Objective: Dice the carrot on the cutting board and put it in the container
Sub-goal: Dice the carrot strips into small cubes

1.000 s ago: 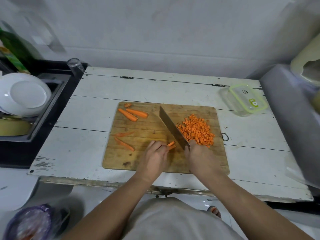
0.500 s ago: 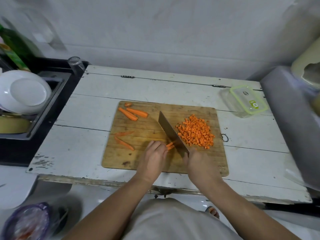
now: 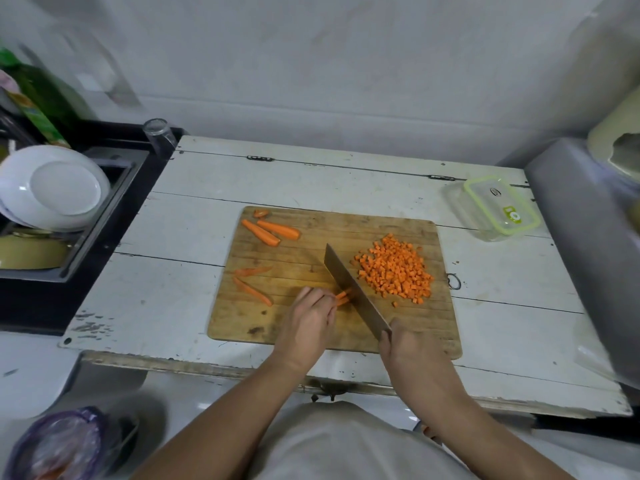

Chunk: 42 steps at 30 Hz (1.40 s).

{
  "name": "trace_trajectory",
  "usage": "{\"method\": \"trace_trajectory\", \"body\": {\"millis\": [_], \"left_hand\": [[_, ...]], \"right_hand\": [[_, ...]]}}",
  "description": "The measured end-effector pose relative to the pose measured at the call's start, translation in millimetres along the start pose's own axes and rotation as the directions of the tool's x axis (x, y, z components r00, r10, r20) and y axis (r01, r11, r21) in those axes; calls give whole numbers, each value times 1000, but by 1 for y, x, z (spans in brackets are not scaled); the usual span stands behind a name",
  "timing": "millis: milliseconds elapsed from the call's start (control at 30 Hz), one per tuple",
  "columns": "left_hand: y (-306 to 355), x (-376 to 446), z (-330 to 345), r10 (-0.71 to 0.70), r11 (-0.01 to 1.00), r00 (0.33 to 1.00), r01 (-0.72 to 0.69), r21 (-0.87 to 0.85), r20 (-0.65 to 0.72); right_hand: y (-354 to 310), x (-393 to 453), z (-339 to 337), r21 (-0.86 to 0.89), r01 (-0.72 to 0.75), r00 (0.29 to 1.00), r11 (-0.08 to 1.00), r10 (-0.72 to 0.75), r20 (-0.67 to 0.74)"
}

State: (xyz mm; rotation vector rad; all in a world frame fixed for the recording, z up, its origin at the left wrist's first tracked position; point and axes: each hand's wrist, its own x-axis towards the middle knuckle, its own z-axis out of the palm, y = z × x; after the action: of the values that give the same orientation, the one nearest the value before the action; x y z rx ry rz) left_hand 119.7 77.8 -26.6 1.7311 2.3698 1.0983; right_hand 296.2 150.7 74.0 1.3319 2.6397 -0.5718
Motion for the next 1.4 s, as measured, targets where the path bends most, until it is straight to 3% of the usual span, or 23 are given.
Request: {"method": "trace_trajectory", "body": {"millis": [67,200,433,667,867,1000,1200,1400], "left_hand": [[0,1,0,-8,1000,1000,8,5,8],[1,-2,-4,-1,1000,1000,1,4,23],[-1,-5,-1,-47,999,999,47,9,21],[18,8,3,-128,992,992,129,-14,18],[13,6,9,-122,992,992,122,-23,19],[13,8,11,-132,991,991,133,-36,14],[8,6,7,-38,998,999,39,-48,10],[5,3,11,-48,997,999,47,-68,-24]], "right_hand": [[-10,14,6,-43,-6,999,999,5,-32],[-17,35,2,91,-36,998,995,40,-39],[21,41,-18,101,-137,990,985,140,-27],[20,12,-17,113,-38,996,993,46,-72],[14,-6,-6,49,-42,999,998,43,-13],[-1,15,4,-22,-45,998,999,44,-53],[-3,36,-5,69,-55,994,996,61,-86],[16,9,-4,113,-15,995,993,26,-94]]}}
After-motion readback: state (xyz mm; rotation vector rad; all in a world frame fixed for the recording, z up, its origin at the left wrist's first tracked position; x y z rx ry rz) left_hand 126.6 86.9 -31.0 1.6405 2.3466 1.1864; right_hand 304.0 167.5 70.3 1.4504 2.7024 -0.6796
